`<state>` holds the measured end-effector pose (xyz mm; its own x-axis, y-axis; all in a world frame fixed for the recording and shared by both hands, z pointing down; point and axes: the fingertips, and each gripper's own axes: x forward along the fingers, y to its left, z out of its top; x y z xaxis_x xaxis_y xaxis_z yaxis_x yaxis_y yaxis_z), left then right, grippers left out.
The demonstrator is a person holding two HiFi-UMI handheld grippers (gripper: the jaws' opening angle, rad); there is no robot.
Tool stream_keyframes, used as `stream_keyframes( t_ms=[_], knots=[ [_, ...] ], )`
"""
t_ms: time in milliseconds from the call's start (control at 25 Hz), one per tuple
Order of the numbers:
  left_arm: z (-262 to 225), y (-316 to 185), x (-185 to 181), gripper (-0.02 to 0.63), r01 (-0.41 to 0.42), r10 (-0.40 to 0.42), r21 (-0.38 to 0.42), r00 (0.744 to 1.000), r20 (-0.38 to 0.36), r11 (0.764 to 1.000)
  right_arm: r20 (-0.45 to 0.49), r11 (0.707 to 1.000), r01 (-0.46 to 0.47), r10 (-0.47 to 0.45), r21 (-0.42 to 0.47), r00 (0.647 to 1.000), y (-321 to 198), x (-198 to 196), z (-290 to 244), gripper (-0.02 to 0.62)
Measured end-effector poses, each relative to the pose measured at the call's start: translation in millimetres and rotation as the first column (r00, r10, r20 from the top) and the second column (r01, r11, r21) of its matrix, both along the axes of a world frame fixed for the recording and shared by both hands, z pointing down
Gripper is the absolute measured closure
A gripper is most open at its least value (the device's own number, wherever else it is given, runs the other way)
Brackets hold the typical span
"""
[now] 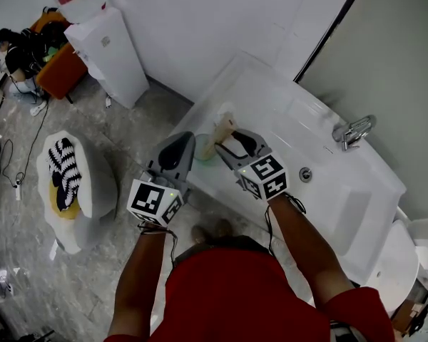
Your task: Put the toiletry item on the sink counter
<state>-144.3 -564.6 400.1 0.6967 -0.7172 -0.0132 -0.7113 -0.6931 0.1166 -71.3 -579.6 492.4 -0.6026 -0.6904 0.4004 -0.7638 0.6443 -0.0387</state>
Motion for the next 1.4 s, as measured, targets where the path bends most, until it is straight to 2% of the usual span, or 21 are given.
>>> stream_keyframes(
  t_ms=[280,360,480,600,920,1160,1400],
  knots=[
    [-2.7,8.0,6.7,0.586,-0.011,0.01,0.009,1.0,0.005,1.0,0.039,0.996,0.061,-0.064,0.068,0.997,21.4,2.6,-16.5,0.391],
    [-3.2,11.3,9.7,0.586,-0.016,0.016,0.01,1.0,0.007,1.0,0.041,0.993,0.061,-0.065,0.096,0.997,26.6,4.1,-23.4,0.427],
    [-3.9,14.8,13.1,0.586,-0.02,0.02,0.01,1.0,0.008,1.0,0.039,0.985,0.067,-0.074,0.159,0.996,34.0,3.9,-39.6,0.52],
    [-5.5,18.6,16.1,0.586,-0.027,0.026,0.013,1.0,0.006,1.0,0.052,0.972,0.087,-0.101,0.217,0.994,41.4,-1.1,-58.2,0.545],
    [-12.7,29.7,25.1,0.586,-0.053,0.053,0.026,0.999,-0.004,0.998,0.198,0.951,0.087,-0.15,0.298,0.969,50.6,-8.0,-104.6,0.562],
    [-23.3,33.4,28.1,0.586,-0.067,0.068,0.055,0.998,-0.006,0.996,0.169,0.936,0.102,-0.167,0.338,0.971,51.4,-12.5,-115.8,0.566],
    [-25.6,33.1,25.9,0.588,-0.056,0.056,0.05,0.998,-0.012,0.997,0.163,0.939,0.105,-0.165,0.328,0.973,50.7,-14.5,-109.9,0.566]
  ],
)
